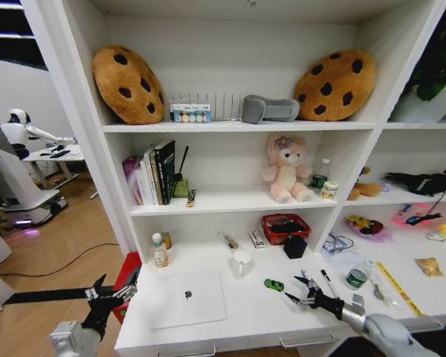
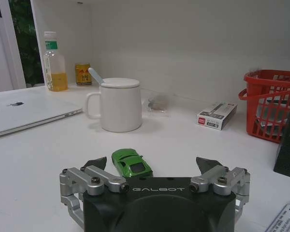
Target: Organize the objects on the table.
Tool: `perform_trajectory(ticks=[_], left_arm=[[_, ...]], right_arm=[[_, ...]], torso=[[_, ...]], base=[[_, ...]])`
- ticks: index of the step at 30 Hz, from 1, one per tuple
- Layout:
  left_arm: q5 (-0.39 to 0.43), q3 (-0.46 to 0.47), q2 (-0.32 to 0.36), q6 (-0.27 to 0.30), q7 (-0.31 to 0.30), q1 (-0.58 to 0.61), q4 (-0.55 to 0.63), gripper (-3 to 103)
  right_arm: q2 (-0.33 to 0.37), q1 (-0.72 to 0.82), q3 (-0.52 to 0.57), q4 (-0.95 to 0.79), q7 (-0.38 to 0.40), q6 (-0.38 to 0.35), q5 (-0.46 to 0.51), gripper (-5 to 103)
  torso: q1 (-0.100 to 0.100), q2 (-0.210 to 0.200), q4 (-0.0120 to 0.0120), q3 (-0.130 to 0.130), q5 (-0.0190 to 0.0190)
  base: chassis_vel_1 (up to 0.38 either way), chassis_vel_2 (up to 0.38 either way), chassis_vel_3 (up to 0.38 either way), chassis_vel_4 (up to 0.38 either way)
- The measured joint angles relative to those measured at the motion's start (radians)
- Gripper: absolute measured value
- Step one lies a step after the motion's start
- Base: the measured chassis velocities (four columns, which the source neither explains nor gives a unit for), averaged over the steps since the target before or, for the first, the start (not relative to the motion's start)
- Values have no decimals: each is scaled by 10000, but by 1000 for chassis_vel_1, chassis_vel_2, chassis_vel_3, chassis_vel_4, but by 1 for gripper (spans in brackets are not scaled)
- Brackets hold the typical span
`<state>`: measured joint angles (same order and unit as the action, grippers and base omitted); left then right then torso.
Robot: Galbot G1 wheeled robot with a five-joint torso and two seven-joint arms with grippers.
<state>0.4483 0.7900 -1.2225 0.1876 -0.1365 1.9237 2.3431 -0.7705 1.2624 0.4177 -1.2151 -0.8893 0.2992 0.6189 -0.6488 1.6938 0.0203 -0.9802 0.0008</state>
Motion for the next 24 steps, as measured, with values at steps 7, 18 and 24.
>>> perform_trajectory(ticks=[7,18,24], left_arm=[[-13,-40,-28,1,0,1,-64,100],[-54,-132,-29,11,0,11,-135,100],[-63,-168,-36,22,-11,-11,-178,100]], right_arm=[[-154,-588,-556,217,77,-21,-296,100],[-372,-1073,-1120,542,-16,65,-703,100],[-436,-1085,-1206,541,-45,67,-888,100]], torso=[[1,0,0,0,-1],[0,-1,0,0,0],[0,0,0,0,0]], base=[[0,0,0,0],[0,0,0,0],[0,0,0,0]])
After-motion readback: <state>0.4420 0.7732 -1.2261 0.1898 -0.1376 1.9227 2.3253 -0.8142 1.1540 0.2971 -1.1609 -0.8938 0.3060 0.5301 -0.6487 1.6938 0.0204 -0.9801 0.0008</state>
